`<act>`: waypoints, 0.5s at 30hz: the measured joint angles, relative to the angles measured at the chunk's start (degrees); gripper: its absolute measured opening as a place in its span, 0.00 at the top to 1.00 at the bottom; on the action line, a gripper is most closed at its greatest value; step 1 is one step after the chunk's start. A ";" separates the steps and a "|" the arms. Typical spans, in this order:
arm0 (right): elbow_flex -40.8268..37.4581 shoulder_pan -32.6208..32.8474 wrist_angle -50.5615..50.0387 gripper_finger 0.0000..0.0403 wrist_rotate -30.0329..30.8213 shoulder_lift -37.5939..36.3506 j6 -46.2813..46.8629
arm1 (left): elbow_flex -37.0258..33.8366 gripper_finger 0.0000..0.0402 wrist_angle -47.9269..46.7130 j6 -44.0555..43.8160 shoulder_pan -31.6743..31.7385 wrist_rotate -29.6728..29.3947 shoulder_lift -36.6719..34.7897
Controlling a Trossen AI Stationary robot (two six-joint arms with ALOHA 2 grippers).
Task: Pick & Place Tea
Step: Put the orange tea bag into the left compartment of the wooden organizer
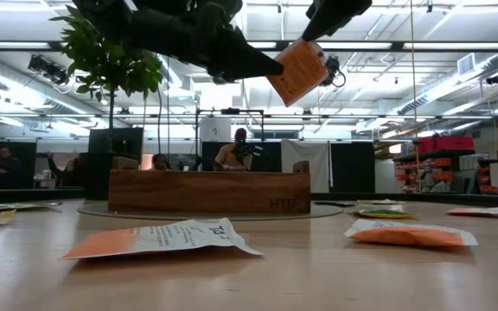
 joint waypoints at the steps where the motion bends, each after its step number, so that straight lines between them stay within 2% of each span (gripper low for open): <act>1: 0.00 0.00 0.18 1.00 0.29 0.00 -0.24 | 0.00 0.98 0.00 -0.11 0.00 0.00 0.00; 6: 0.00 0.00 0.26 0.95 0.70 0.00 -2.01 | -0.02 0.99 0.24 -0.56 0.00 -0.02 0.00; 15: 0.00 0.00 -1.23 0.68 0.72 -2.61 -1.93 | -6.76 0.99 12.61 -4.37 0.00 -0.02 -0.48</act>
